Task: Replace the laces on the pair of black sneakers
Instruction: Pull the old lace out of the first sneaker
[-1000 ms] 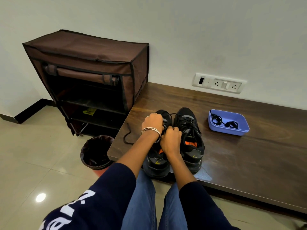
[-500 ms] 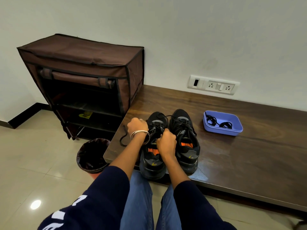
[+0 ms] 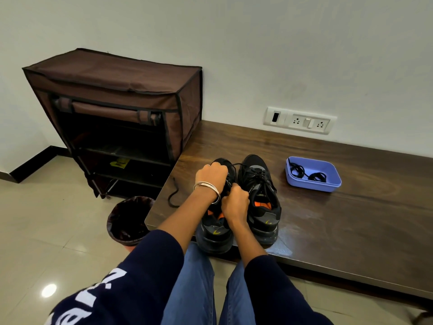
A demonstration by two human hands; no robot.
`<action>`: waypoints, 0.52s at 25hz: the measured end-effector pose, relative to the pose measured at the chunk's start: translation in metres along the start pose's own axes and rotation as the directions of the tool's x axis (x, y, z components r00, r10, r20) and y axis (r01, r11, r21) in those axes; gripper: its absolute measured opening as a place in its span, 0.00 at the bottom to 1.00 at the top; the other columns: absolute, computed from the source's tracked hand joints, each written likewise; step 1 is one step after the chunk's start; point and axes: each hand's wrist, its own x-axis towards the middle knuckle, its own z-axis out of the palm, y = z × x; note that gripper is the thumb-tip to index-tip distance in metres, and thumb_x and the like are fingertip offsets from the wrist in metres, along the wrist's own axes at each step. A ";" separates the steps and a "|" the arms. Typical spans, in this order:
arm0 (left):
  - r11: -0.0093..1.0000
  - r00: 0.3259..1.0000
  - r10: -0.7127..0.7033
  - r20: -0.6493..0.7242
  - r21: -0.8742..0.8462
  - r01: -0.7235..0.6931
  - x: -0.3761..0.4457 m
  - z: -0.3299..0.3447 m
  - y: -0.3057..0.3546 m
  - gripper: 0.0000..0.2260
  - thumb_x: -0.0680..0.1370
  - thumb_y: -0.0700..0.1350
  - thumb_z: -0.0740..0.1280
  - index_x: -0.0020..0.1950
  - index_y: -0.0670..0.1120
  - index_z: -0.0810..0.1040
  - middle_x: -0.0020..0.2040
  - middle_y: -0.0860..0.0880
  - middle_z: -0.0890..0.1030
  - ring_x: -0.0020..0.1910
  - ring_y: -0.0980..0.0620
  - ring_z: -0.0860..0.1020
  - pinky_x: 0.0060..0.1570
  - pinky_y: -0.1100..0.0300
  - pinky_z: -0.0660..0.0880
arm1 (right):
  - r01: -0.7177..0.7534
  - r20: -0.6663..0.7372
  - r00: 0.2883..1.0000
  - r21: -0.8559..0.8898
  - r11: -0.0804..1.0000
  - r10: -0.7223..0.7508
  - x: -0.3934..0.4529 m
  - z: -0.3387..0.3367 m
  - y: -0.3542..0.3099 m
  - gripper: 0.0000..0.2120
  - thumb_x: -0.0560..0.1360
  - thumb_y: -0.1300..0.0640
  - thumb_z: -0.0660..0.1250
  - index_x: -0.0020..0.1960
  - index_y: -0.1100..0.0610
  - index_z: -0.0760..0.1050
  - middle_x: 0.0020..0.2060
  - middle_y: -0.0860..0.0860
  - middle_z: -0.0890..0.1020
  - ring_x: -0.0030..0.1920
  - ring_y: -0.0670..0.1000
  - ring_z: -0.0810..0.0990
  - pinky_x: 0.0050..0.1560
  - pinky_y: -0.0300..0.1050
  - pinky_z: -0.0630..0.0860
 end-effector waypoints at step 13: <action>0.874 0.924 -0.253 -0.286 -0.477 0.091 -0.003 -0.002 -0.050 0.11 0.79 0.53 0.61 0.54 0.53 0.80 0.55 0.48 0.77 0.57 0.43 0.72 0.53 0.49 0.71 | -0.001 0.041 0.999 -0.074 0.997 0.004 -0.001 -0.001 -0.004 0.12 0.77 0.63 0.65 0.60 0.65 0.73 0.55 0.61 0.79 0.56 0.60 0.80 0.52 0.49 0.78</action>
